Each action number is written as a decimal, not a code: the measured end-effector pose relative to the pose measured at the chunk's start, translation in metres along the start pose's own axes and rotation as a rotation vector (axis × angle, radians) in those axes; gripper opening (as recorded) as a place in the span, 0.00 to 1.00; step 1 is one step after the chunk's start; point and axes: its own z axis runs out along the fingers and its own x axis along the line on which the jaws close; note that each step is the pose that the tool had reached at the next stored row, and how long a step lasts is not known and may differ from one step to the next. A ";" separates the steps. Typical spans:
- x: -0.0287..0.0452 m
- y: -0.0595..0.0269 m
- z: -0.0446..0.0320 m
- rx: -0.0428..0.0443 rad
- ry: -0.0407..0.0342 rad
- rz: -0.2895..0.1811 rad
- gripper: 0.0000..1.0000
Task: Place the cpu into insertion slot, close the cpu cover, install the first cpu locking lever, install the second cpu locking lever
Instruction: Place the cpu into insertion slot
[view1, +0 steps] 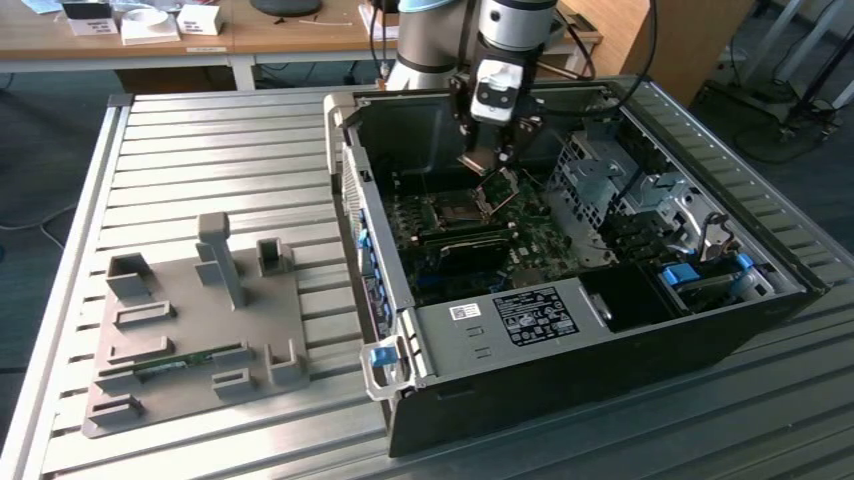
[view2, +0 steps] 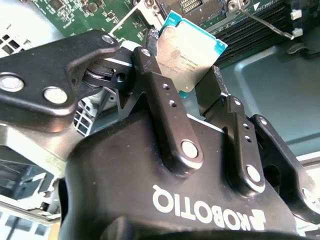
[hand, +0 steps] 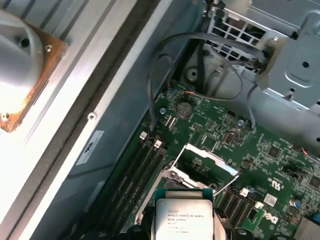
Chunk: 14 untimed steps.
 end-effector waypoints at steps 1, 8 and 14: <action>0.0000 0.0000 0.0000 -0.0002 -0.0010 0.011 0.54; 0.0000 0.0000 0.0001 -0.0011 -0.0072 0.083 0.54; 0.0000 0.0000 0.0003 -0.0019 -0.0119 0.139 0.54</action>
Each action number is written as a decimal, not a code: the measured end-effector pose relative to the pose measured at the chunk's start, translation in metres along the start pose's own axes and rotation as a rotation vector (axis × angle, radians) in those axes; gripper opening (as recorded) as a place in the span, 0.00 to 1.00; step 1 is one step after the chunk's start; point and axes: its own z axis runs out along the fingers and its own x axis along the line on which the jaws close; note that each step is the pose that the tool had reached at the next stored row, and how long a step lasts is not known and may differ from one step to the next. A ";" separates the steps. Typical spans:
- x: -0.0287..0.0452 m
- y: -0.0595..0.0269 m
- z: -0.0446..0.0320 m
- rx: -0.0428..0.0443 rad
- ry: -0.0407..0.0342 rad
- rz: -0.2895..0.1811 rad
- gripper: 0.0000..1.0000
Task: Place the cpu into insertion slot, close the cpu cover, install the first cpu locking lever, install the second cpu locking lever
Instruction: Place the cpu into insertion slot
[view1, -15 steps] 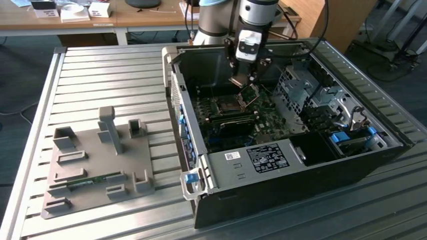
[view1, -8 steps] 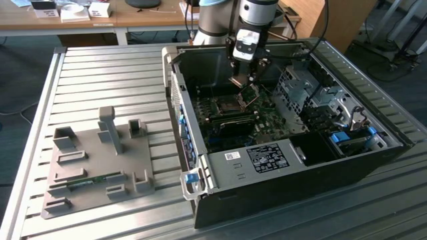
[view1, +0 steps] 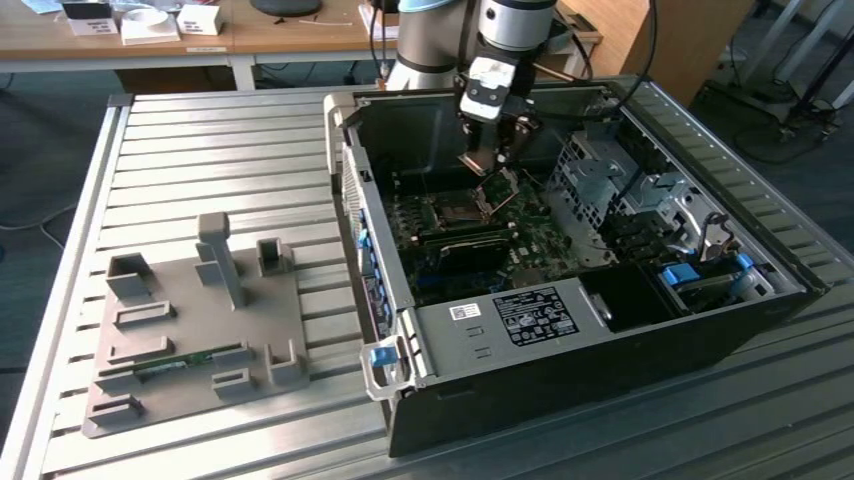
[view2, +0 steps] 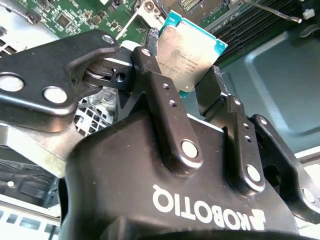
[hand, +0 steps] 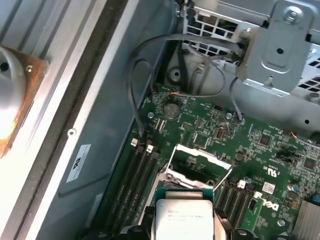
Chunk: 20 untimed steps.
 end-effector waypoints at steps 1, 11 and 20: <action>0.0000 0.0000 0.0000 -0.0001 -0.0007 0.008 0.54; 0.0000 0.0000 0.0001 -0.0011 -0.0066 0.077 0.54; 0.0000 0.0000 0.0001 -0.0012 -0.0074 0.086 0.54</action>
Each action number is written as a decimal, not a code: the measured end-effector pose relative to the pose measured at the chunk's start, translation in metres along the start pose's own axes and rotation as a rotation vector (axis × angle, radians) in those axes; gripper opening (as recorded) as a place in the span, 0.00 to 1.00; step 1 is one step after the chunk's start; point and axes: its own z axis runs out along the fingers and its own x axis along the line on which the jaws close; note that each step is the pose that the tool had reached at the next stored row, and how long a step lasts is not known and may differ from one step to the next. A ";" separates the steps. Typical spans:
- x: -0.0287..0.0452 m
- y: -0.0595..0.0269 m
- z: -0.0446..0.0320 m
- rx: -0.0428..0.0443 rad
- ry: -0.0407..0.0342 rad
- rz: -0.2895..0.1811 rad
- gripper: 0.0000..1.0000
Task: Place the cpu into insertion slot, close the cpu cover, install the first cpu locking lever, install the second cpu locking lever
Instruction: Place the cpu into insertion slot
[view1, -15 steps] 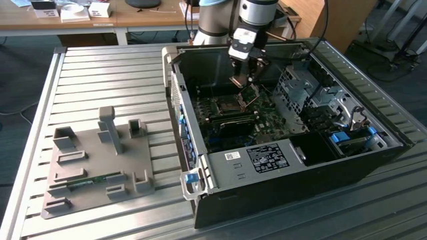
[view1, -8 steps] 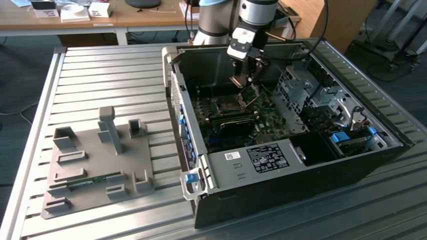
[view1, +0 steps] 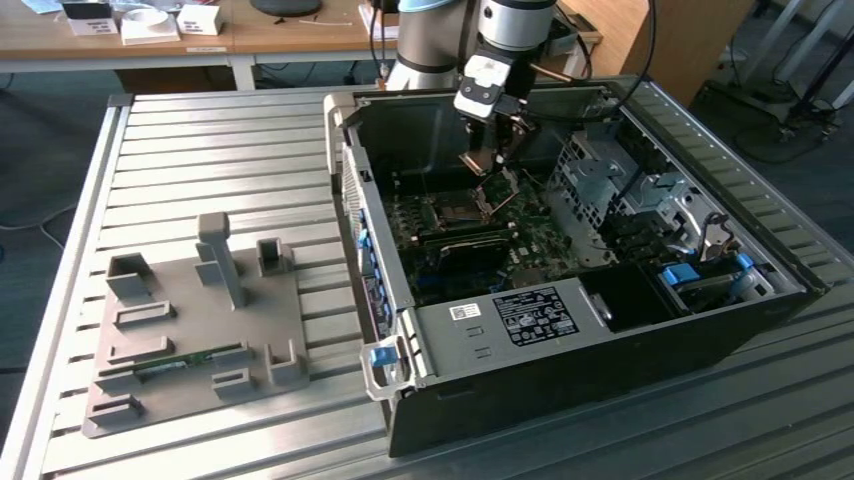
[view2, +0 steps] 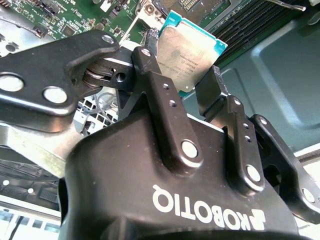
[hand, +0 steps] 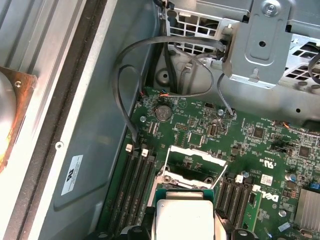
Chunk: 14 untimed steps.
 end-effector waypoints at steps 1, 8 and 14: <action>0.0000 0.0000 0.0000 0.0000 -0.0001 0.001 0.54; 0.0000 0.0000 0.0000 -0.0003 -0.0016 0.019 0.54; 0.0000 0.0000 0.0000 -0.0005 -0.0027 0.032 0.54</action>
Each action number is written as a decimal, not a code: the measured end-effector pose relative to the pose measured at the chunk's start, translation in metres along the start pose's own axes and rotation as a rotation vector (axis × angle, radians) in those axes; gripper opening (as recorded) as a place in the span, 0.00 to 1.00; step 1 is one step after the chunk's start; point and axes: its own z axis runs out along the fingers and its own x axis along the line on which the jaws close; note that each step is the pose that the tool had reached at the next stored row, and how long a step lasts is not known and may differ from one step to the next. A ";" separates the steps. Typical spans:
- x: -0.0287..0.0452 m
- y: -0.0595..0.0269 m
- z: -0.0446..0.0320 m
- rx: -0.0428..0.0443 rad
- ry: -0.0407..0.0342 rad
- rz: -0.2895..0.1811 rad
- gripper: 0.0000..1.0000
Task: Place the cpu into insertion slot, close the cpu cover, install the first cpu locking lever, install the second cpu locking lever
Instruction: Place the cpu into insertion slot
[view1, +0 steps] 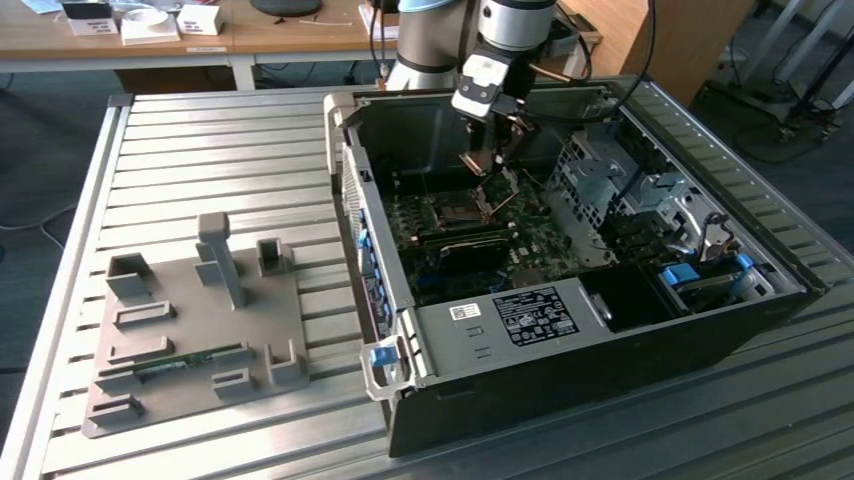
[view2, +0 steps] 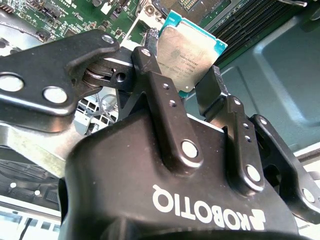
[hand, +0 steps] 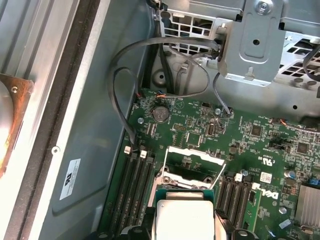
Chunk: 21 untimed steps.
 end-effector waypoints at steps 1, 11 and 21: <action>0.0000 0.0000 0.0000 -0.0001 -0.0002 0.002 0.54; 0.0001 0.0000 0.0007 -0.0002 -0.0002 0.004 0.54; 0.0000 -0.0003 0.0038 -0.0018 -0.0108 0.125 0.54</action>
